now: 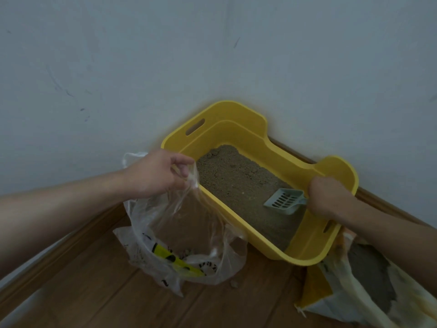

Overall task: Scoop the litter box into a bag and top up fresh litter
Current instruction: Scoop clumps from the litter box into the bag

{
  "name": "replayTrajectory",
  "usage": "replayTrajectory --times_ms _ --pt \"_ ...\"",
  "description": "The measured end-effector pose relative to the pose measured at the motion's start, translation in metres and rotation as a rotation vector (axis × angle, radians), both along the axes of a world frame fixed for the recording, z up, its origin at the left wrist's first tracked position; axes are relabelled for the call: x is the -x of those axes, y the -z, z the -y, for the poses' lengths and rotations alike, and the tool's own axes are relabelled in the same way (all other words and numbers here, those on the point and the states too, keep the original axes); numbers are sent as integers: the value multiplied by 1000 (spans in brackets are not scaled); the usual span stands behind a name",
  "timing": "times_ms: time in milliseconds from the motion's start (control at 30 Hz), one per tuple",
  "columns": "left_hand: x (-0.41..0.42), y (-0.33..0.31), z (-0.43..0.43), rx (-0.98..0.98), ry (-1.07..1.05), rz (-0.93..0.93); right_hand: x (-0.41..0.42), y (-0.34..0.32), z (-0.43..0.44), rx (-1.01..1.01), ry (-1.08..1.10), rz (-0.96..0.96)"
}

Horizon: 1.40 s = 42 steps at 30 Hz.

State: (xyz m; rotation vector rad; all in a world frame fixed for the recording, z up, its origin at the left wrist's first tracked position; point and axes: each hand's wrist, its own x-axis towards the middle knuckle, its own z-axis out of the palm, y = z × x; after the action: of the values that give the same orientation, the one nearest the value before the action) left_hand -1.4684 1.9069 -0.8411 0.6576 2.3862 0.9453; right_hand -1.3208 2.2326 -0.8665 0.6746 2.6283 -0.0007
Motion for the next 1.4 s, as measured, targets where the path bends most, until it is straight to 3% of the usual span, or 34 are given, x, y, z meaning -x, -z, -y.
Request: replayTrajectory --times_ms 200,967,1400 --pt "4 4 0 -28 -8 30 16 20 -3 13 15 23" --pt "13 14 -2 -170 -29 212 145 75 49 243 -22 -239" --pt "17 17 -3 -153 -25 229 141 107 55 416 110 -424"
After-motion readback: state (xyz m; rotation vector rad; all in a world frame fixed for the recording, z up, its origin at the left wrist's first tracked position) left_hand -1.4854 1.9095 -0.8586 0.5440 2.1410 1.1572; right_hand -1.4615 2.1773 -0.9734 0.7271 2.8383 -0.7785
